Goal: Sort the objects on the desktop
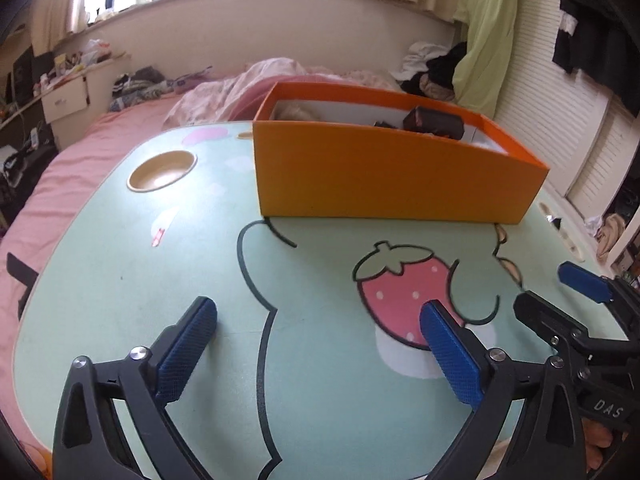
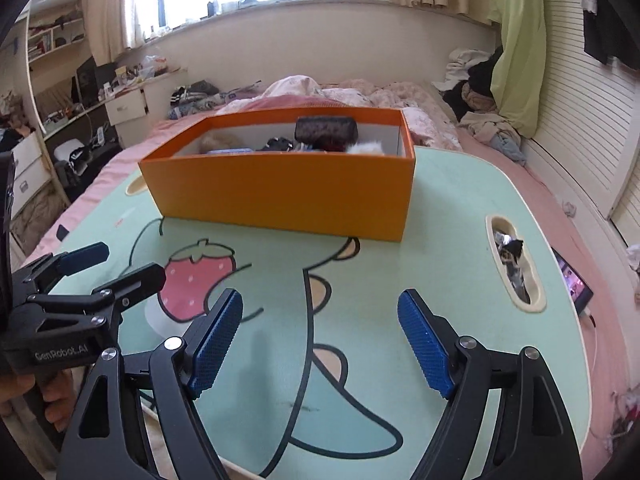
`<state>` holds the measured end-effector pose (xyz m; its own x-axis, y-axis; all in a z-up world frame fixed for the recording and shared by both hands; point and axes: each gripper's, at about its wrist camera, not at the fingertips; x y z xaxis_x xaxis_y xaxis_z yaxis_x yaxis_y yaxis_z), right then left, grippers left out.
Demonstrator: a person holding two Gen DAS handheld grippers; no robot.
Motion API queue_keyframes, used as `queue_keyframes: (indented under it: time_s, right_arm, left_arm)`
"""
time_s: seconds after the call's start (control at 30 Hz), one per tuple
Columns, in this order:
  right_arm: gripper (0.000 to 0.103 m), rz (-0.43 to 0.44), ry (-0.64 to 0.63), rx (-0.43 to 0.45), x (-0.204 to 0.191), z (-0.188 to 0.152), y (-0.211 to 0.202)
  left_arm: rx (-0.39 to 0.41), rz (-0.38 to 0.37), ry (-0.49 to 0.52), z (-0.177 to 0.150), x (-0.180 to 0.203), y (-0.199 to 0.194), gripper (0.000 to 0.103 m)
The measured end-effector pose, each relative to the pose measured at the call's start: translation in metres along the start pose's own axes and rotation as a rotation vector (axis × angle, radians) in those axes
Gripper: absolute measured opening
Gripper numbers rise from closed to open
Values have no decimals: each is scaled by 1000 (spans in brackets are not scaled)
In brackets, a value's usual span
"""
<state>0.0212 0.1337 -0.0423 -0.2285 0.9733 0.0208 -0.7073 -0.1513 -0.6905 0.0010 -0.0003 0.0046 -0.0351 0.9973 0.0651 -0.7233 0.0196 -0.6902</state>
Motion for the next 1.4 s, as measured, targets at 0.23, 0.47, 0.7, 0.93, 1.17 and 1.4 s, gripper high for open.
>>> queue_keyframes:
  time_s: [0.23, 0.47, 0.7, 0.93, 1.17, 1.4]
  right_arm:
    - [103, -7, -34, 2, -1, -5, 5]
    - [103, -5, -37, 4, 0, -5, 7]
    - [103, -5, -38, 5, -1, -5, 8]
    - [103, -5, -38, 4, -2, -5, 8]
    - [103, -5, -38, 4, -2, -5, 8]
    - [103, -5, -38, 5, -2, -5, 8]
  left_arm:
    - [2, 2, 14, -4, 3, -1, 103]
    - [12, -10, 20, -1, 2, 0, 103]
    - [20, -25, 29, -2, -1, 1, 103]
    - [20, -24, 30, -1, -1, 1, 103]
    - [20, -24, 29, -1, -1, 1, 103]
    - [21, -24, 29, -1, -1, 1, 103]
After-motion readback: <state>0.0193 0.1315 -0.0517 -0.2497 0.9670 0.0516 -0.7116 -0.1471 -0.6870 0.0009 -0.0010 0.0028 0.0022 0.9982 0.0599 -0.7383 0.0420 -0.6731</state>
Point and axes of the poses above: each gripper's, at about its wrist camera, not at the fingertips, and y roughly the way its jaws point, x to its right, z to its top
